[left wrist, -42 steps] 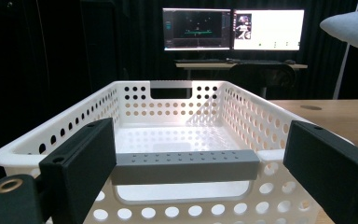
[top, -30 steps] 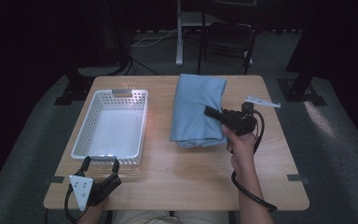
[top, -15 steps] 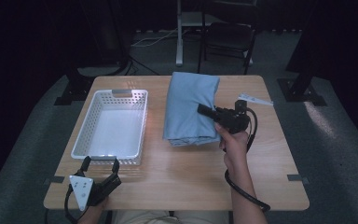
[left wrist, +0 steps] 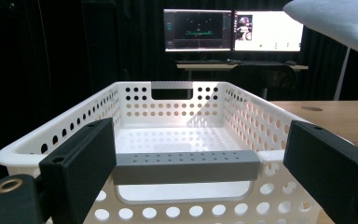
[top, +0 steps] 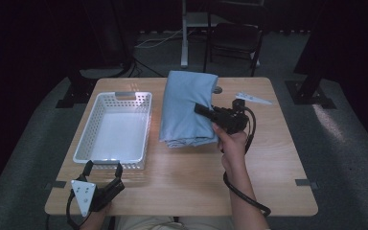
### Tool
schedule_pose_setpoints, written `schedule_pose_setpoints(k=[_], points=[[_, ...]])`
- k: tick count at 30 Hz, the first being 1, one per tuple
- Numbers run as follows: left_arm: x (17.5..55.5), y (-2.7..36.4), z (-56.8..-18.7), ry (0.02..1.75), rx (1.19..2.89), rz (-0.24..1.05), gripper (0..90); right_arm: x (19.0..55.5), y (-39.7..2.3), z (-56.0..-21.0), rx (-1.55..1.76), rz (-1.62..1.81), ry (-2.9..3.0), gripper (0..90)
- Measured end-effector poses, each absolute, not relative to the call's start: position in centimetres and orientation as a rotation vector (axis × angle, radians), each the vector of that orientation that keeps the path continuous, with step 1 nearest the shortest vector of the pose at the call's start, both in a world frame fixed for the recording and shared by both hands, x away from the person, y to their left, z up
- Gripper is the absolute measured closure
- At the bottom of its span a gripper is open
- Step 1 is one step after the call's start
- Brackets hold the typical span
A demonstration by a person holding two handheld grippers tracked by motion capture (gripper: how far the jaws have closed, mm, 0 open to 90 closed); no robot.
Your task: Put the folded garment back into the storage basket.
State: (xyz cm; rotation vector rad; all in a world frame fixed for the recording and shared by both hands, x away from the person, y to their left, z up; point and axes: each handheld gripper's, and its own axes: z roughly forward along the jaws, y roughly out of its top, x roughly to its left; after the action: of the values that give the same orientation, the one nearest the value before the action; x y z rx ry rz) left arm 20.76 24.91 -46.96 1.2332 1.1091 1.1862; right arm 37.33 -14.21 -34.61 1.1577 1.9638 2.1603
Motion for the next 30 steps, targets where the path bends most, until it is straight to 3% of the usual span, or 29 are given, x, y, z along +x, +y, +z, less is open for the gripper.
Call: schedule_pose_setpoints(k=[30], points=[[20.7,24.9,-47.0,1.103,1.225,1.188,10.7,38.5,-9.5,-35.6,1.192,2.249,1.887,65.6]])
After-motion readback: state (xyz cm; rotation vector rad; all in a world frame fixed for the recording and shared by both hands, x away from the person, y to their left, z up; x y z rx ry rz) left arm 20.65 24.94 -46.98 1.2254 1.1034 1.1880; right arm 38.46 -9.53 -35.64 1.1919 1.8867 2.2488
